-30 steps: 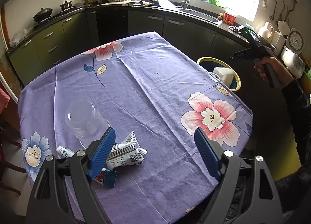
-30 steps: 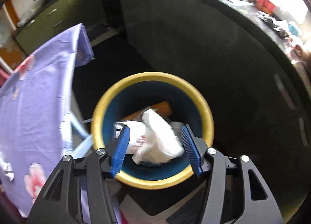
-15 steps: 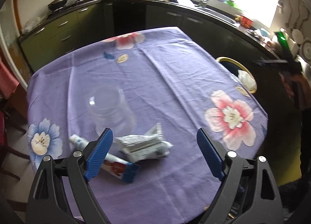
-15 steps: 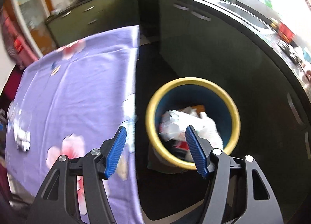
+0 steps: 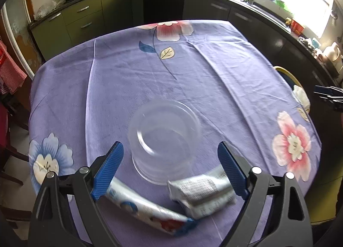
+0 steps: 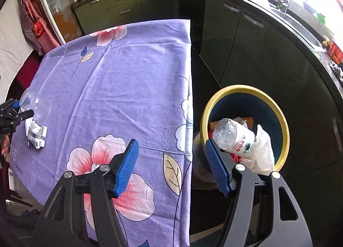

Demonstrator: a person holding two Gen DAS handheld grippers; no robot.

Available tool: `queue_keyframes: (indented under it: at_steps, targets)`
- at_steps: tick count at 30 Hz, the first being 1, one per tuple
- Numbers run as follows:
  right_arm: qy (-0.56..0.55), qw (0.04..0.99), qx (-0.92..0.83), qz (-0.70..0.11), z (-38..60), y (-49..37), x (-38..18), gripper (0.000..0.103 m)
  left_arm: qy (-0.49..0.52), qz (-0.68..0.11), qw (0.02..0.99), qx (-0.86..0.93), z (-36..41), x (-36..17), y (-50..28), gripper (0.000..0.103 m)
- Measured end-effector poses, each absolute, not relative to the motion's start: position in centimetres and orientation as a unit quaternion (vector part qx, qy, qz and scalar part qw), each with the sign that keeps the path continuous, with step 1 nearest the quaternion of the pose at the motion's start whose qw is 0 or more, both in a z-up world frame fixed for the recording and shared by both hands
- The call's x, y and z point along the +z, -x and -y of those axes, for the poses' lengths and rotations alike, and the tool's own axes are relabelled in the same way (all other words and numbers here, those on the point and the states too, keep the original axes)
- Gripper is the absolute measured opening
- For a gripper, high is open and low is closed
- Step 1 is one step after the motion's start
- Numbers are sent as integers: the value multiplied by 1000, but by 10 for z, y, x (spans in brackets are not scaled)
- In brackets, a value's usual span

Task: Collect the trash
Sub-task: 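Grasp the clear plastic cup by its rim with the left gripper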

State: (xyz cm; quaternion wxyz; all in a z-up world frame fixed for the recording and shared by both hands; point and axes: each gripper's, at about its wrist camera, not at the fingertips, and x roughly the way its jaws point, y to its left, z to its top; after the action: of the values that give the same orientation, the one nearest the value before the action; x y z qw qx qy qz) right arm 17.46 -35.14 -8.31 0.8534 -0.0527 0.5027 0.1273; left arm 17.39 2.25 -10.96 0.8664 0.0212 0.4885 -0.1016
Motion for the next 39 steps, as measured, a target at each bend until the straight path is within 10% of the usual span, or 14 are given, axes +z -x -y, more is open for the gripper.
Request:
queue_keyframes:
  at_steps: [12,39]
  targets:
    - [52,846,127,-515,348,-186,-92,64,-27,-503,858,-104,-20,-124,-187,60]
    - [-17,852,89,-515,418,-160,-109,64,-104,-423,884,-171,71,-38,-203,60]
